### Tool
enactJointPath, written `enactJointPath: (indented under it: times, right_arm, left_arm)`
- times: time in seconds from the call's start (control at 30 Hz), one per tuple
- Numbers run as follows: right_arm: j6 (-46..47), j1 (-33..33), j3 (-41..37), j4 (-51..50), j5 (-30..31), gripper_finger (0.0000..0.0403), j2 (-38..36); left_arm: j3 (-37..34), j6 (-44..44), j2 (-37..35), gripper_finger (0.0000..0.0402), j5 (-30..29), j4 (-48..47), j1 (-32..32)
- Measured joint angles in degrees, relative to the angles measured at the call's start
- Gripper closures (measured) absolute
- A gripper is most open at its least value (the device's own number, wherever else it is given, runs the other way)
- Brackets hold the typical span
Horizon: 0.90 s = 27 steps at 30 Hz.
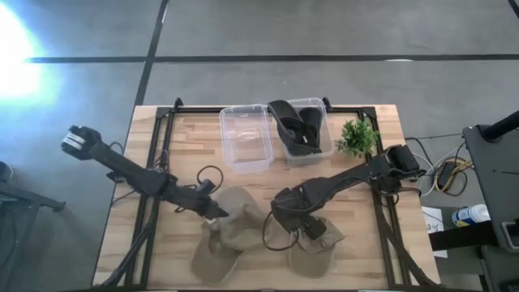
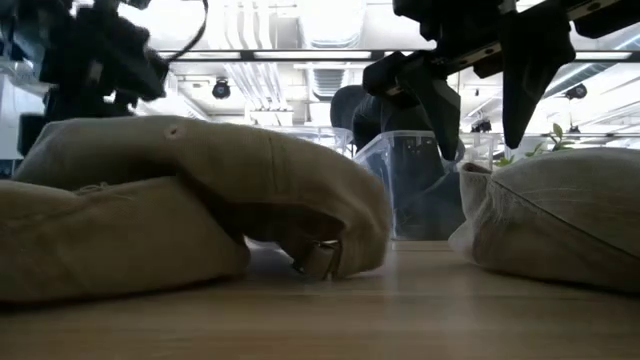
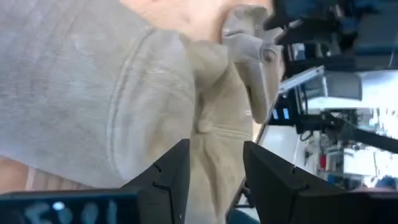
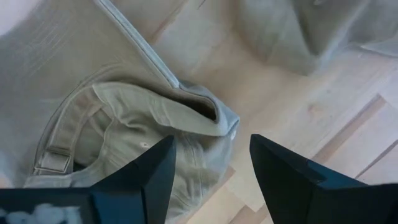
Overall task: Pick & Place hat
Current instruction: Put the top brown cap into the left transparent bin
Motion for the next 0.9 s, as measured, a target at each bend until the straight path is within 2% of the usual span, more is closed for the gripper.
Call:
enactJointPath:
  times: [0.1,0.2,0.3,0.4,0.5,0.7,0.9]
  right_arm:
    - [0.5,0.0,0.0,0.0,0.0,0.0202,-0.2]
    - [2.4,0.0,0.0,-0.2,-0.1,0.0202,-0.3]
    - [4.3,0.0,0.0,-0.1,-0.1,0.0202,-0.6]
    - [5.4,0.0,0.0,-0.1,-0.1,0.0202,-0.6]
    - [5.5,0.0,0.0,0.3,-0.1,0.0202,-0.6]
    - [4.1,0.0,0.0,3.0,0.0,0.0202,-0.6]
    - [1.1,-0.6,0.0,13.8,1.4,0.0202,-0.5]
  left_arm:
    - [3.5,1.4,-1.1,0.0259,-2.4,-15.1,0.0]
    - [7.9,0.3,-1.7,0.0259,-8.1,-33.0,0.0]
    - [9.0,0.0,-1.6,0.0259,-13.9,-41.5,0.7]
    - [6.8,2.5,-1.8,0.0259,-15.0,-37.6,3.1]
    - [2.0,8.0,-1.6,0.0259,-13.1,-28.9,7.4]
    - [-6.7,15.5,-1.8,0.0259,-2.0,-12.2,18.3]
    - [-10.2,22.8,-2.5,0.0259,7.4,-1.8,24.5]
